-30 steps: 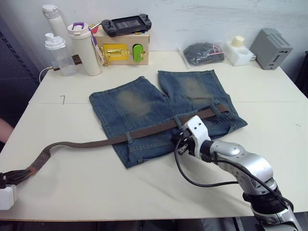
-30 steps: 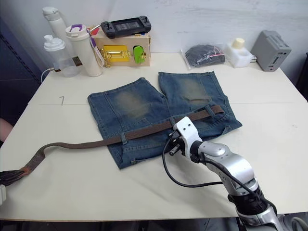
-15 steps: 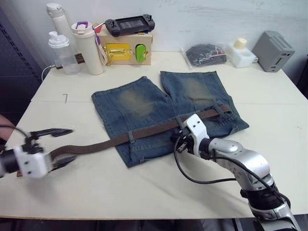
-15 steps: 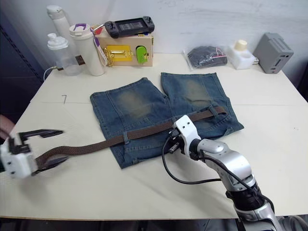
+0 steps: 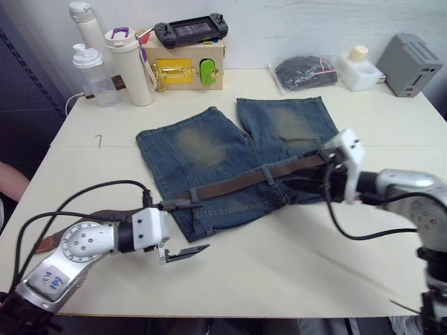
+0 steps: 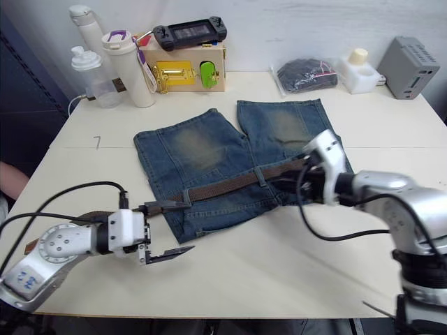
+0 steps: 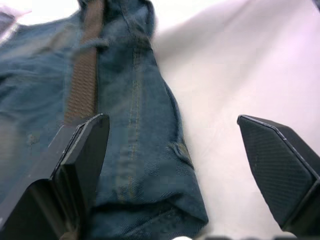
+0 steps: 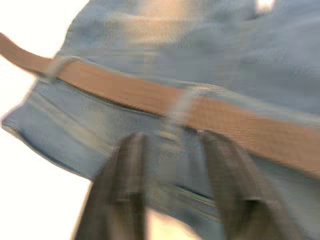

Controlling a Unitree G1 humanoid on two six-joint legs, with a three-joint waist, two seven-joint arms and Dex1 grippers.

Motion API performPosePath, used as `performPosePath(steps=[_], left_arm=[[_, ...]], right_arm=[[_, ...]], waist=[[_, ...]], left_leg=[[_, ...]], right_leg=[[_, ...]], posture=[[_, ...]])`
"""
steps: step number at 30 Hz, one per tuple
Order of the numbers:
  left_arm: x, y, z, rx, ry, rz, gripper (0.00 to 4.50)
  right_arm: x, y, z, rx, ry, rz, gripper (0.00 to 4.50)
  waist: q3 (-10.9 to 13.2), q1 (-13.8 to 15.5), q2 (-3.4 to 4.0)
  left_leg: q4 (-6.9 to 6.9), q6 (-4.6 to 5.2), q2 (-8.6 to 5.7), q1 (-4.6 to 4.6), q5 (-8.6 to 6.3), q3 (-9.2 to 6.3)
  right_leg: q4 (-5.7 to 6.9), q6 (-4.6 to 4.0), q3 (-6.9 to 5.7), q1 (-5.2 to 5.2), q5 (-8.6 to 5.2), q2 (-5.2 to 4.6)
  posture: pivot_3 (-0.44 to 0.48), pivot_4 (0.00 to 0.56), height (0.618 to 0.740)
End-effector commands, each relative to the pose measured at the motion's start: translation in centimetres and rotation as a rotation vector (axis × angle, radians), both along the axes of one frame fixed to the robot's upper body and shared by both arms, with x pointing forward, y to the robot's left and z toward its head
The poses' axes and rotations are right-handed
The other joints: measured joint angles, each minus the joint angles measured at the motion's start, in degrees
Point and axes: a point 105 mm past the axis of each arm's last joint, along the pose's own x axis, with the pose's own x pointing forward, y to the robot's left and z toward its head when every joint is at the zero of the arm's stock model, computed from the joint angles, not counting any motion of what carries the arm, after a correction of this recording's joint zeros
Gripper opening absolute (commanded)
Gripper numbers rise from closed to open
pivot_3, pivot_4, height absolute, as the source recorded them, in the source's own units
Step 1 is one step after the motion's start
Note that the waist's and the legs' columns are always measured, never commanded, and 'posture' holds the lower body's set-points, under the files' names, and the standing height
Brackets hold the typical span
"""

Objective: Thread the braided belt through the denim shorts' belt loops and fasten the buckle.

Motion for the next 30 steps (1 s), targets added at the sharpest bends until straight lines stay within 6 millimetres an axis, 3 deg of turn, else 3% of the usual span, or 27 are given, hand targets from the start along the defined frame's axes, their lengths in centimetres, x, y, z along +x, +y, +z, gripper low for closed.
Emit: performPosePath(steps=[1, 2, 11, 13, 16, 21, 24, 27, 30], left_arm=[[0.4, -0.6, -0.7, 0.052, -0.028, -0.036, 4.50], [0.8, -0.7, -1.0, 0.066, -0.037, -0.031, 4.50], [2.1, -1.0, -3.7, 0.175, -0.039, -0.034, 4.50], [2.1, -0.9, -4.2, 0.194, -0.043, -0.033, 3.93], [2.3, -0.6, -4.9, 0.225, -0.056, -0.026, 2.81], [3.5, 0.2, -5.9, 0.326, -0.110, -0.008, 0.62], [5.3, 0.9, -5.8, 0.380, -0.170, 0.012, 0.60], [6.7, 1.5, -5.4, 0.415, -0.218, 0.026, 0.60], [8.1, 3.1, -5.0, 0.477, -0.267, 0.026, 0.60]], right_arm=[[0.6, -2.3, -1.2, -0.386, -0.197, 0.104, 4.15], [1.0, -3.1, -1.9, -0.491, -0.236, 0.127, 4.47], [3.5, -7.5, -5.2, -0.973, -0.411, 0.281, 4.47], [3.9, -8.2, -6.0, -1.022, -0.404, 0.275, 4.50], [4.5, -9.1, -6.8, -1.048, -0.401, 0.245, 3.62], [4.5, -9.9, -8.0, -1.020, -0.347, 0.202, 1.20], [4.0, -10.7, -8.6, -0.982, -0.264, 0.151, 0.08], [3.4, -11.0, -9.0, -0.963, -0.215, 0.135, 0.08], [1.7, -10.1, -9.9, -0.854, -0.105, 0.110, 0.08]], waist=[[0.0, 0.1, 0.00], [0.0, 0.0, -0.01], [0.0, -0.3, -0.02], [0.0, -0.2, -0.04], [-0.1, 0.2, -0.24], [-0.2, 0.5, -0.37], [-0.3, 0.9, -0.31], [-0.4, 1.8, -0.30], [-0.6, 2.4, -0.18]], left_leg=[[-0.01, 0.00, 0.00, 0.00, 0.00, 0.04], [-0.01, 0.00, -0.01, 0.02, 0.00, 0.05], [0.02, 0.00, 0.18, -0.10, -0.01, 0.47], [0.06, -0.01, 0.19, -0.10, -0.01, 0.42], [0.27, -0.01, 0.18, -0.11, -0.01, 0.34], [0.45, 0.00, 0.14, -0.11, -0.02, 0.35], [0.52, 0.00, 0.11, -0.10, -0.02, 0.35], [0.67, 0.00, 0.10, -0.11, -0.02, 0.23], [0.74, 0.01, 0.01, -0.11, -0.02, 0.08]], right_leg=[[-0.02, 0.00, 0.00, -0.01, 0.00, -0.01], [-0.02, 0.00, -0.01, -0.01, 0.00, 0.00], [0.04, 0.01, -0.03, -0.27, 0.00, -0.07], [0.09, 0.01, -0.05, -0.26, 0.00, -0.03], [0.15, 0.01, -0.04, -0.20, 0.00, -0.01], [0.24, 0.00, 0.00, -0.14, 0.00, 0.00], [0.32, 0.00, 0.03, -0.14, 0.00, 0.01], [0.38, 0.00, 0.01, -0.15, 0.00, 0.06], [0.46, 0.00, 0.04, -0.17, 0.00, 0.08]], posture=[[0.000, 0.150, 0.645], [0.000, 0.150, 0.645], [0.000, 0.150, 0.645], [0.000, 0.150, 0.645], [0.000, 0.150, 0.645], [0.000, 0.150, 0.645], [0.000, 0.150, 0.645], [0.000, 0.150, 0.645], [0.000, 0.150, 0.645]])
